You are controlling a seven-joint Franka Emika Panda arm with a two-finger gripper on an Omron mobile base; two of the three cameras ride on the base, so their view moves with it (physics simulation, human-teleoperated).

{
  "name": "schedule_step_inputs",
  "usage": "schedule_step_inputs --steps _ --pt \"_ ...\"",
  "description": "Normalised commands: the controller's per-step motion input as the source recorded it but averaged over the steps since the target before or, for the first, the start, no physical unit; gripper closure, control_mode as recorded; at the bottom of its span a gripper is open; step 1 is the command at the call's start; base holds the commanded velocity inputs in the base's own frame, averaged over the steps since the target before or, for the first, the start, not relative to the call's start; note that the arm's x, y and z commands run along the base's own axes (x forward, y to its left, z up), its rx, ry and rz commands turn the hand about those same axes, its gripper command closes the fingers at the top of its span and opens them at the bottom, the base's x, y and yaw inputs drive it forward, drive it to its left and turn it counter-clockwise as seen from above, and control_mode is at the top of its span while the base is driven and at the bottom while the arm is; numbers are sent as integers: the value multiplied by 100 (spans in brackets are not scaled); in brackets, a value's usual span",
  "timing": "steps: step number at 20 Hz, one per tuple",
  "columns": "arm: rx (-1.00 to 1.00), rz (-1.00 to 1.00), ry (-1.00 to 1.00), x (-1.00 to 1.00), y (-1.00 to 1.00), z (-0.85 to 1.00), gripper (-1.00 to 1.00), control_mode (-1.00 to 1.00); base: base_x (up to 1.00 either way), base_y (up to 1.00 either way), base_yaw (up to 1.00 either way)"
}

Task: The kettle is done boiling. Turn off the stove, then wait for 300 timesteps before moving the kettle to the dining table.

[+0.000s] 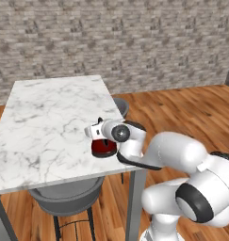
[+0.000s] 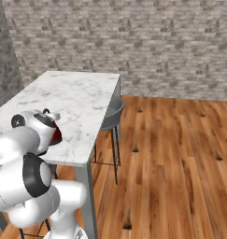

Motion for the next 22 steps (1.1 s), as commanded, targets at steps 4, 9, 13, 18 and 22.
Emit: schedule_step_inputs --steps 4,9,13,18,22 --pt "0 0 -5 0 2 -18 100 -100 0 0 0" --pt "0 0 -7 0 1 -15 100 -100 0 0 0" --pt "0 0 -7 0 0 -16 100 -100 0 0 0" --pt "0 0 -6 0 0 -17 100 -100 0 0 0" --pt "0 0 -3 0 0 -19 100 -100 0 0 0"
